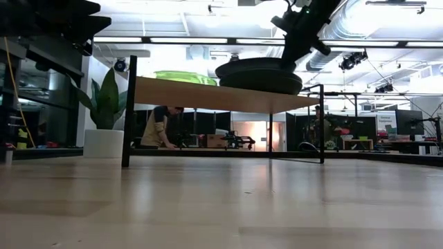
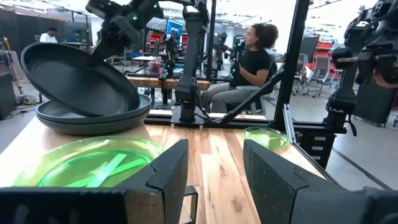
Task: Place and stack plates onto a shelf
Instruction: Stack the black plate on top of the black plate on the shelf, then stack the green plate on top of the green plate on the shelf
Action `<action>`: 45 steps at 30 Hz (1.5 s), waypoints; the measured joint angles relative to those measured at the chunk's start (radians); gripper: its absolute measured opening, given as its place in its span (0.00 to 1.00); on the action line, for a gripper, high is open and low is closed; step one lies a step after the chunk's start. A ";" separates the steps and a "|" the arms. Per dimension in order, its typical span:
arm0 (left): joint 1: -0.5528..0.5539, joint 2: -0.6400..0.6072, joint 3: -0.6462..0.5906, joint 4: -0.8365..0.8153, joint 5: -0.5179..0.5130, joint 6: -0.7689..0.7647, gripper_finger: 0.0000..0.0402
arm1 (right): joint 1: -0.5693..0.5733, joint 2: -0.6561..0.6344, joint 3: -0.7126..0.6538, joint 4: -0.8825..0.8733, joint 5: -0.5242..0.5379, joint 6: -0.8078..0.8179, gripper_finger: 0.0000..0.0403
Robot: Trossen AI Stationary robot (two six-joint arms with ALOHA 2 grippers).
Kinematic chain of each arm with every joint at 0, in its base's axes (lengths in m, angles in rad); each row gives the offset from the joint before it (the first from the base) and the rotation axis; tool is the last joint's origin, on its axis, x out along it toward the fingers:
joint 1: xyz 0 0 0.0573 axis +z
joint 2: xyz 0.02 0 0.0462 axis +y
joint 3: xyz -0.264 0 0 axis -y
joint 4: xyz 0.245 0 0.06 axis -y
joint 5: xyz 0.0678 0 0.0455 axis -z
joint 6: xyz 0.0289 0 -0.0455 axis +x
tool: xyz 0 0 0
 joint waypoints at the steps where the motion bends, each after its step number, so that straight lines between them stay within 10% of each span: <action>1: 0.000 0.000 0.000 0.000 0.000 0.000 0.36 | 0.000 0.005 0.000 -0.001 0.000 -0.003 0.00; 25: 0.000 0.000 -0.001 -0.002 -0.002 0.000 0.36 | -0.004 0.002 0.000 -0.021 -0.052 -0.007 0.01; 45: 0.000 0.000 -0.001 -0.003 -0.002 0.000 0.36 | 0.020 -0.001 0.152 -0.325 -0.040 -0.031 0.37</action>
